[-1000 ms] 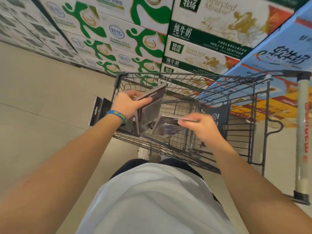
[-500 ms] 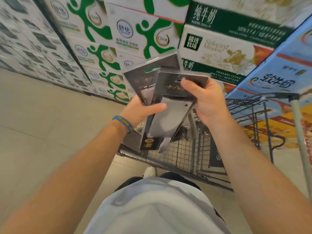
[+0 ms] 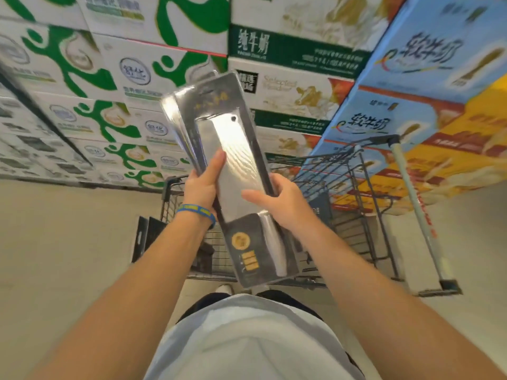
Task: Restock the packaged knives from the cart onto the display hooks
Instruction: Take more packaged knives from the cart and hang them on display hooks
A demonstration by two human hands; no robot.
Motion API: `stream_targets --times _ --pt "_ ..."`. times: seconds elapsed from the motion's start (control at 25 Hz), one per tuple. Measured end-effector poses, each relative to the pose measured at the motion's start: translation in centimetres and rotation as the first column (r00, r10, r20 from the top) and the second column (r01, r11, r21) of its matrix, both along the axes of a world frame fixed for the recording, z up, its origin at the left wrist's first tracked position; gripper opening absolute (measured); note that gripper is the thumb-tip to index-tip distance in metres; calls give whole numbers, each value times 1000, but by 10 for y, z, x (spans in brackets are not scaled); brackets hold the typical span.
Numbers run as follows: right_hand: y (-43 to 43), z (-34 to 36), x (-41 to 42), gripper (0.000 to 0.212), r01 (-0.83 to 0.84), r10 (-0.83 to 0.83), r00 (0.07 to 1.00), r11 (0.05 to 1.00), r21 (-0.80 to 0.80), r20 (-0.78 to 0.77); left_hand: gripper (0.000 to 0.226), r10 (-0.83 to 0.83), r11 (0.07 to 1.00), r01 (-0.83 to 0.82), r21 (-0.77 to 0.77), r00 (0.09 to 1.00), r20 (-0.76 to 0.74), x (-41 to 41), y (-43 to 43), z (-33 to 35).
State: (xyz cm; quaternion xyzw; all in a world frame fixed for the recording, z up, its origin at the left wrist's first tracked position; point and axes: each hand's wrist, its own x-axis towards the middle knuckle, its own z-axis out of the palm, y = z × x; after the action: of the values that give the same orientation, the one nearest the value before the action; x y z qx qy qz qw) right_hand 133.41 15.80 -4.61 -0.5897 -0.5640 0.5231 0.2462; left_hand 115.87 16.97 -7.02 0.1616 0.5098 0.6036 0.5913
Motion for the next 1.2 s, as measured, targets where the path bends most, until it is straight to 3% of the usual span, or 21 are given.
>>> stream_targets --times 0.12,0.24,0.36,0.52,0.64,0.68,0.76,0.88,1.0,1.12,1.2 --pt "-19 -10 24 36 103 -100 982 995 14 -158 53 -216 975 219 -29 971 100 11 6 -9" --pt "-29 -6 61 31 293 -301 915 954 -69 -267 37 -462 869 494 -27 829 317 40 -9 -16" --pt "-54 -10 96 23 476 -480 820 874 -94 -311 39 -566 770 626 -124 760 319 88 -21 -21" --pt "-100 -5 158 40 704 -694 615 697 -135 -376 24 -516 832 537 -137 841 162 150 -18 -15" --pt "-148 4 227 41 786 -781 517 595 -167 -350 56 -531 844 522 -124 846 -52 191 -11 -2" --pt "-167 6 247 40 802 -797 502 574 -166 -335 63 -551 834 545 -86 818 -163 206 -14 4" --pt "-209 8 288 36 862 -847 426 487 -140 -319 57 -603 761 649 -1 707 -370 247 -28 17" --pt "-271 11 341 27 946 -911 220 286 -149 -349 60 -600 623 782 22 496 -627 316 -56 31" --pt "-346 22 402 35 991 -932 -4 46 -129 -362 81 -579 487 872 43 359 -732 408 -100 43" --pt "-419 30 456 68 984 -944 -173 -175 -19 -281 71 -600 358 928 100 311 -737 500 -156 54" --pt "-460 29 482 75 951 -910 -297 -311 2 -288 76 -634 250 964 90 233 -738 546 -187 59"
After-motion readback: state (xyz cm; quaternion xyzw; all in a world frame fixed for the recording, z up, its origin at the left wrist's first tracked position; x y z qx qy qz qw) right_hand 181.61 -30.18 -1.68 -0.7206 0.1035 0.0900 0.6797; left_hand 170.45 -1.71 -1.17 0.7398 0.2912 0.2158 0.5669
